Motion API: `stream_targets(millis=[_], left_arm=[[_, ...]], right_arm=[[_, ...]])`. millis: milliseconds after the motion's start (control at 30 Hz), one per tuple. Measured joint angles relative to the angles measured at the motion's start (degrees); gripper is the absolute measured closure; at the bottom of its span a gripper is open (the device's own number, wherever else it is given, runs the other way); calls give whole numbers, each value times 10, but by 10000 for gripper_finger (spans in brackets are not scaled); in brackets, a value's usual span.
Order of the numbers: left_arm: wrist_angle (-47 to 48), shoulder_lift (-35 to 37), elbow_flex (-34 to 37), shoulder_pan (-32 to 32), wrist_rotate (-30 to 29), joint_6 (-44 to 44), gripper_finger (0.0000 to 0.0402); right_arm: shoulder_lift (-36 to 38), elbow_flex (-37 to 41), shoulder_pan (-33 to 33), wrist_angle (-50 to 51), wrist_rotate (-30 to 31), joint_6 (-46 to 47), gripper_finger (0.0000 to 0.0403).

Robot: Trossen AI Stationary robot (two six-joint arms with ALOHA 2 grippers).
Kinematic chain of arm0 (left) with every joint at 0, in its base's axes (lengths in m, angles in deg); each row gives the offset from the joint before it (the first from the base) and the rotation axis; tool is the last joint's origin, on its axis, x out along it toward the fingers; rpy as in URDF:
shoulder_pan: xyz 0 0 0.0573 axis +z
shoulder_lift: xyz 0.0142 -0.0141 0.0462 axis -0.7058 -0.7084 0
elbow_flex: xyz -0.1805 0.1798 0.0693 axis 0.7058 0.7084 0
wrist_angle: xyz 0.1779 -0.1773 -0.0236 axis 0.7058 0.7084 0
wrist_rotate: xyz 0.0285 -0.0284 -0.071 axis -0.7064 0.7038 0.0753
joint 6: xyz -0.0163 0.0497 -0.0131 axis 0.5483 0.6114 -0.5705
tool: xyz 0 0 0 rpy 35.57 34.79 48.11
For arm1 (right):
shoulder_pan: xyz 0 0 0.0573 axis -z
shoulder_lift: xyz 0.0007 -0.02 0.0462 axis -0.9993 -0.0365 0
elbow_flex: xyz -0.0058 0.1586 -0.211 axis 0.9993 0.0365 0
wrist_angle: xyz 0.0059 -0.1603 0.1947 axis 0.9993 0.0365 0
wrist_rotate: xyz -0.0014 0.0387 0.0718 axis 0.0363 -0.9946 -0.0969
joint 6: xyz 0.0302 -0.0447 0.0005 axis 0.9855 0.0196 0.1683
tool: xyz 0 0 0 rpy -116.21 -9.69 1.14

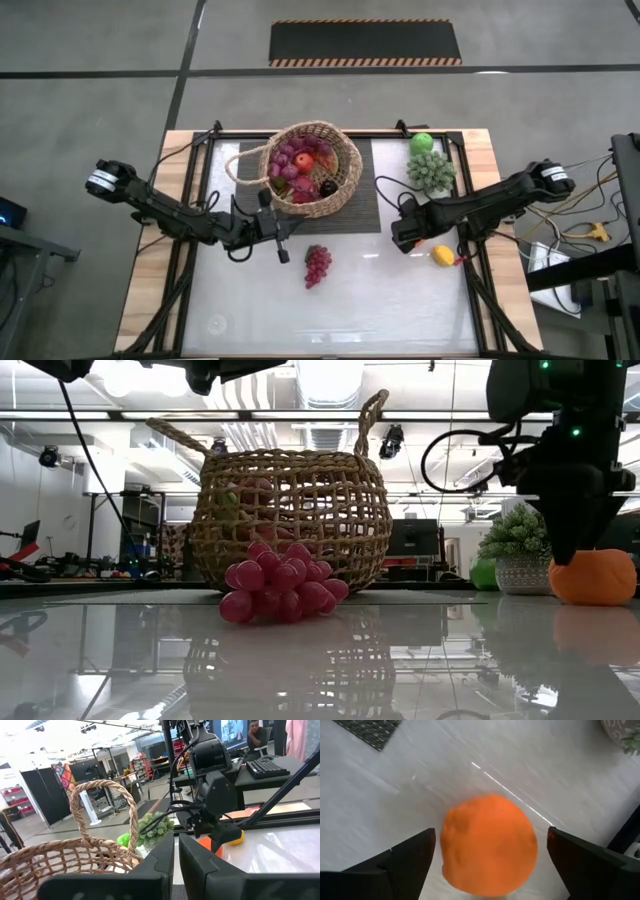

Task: Build produce basket
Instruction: Put the orange into the basket

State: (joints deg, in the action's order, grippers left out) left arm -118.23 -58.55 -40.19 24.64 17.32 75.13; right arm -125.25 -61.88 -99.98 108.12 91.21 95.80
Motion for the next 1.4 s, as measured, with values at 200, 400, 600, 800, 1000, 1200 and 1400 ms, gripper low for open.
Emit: stream_targets(millis=[200,400,600,800,1000,1200,1400], left_arm=[[0,0,0,0,0,4,391],[0,0,0,0,0,4,391],[0,-1,0,0,0,4,391],[0,-1,0,0,0,5,391],[0,-1,0,0,0,16,391],[0,0,-1,0,0,19,391],[-1,0,-3,0,0,19,391]], right_arm=[[-10,0,0,-6,1,0,64],[-10,1,0,-6,-5,0,82],[-10,12,0,-8,-9,5,65],[-10,20,0,-13,-9,6,82],[-7,19,0,-14,-9,-6,146],[24,-10,-2,-17,-9,-39,152],[92,-19,-24,-213,26,-175,150]])
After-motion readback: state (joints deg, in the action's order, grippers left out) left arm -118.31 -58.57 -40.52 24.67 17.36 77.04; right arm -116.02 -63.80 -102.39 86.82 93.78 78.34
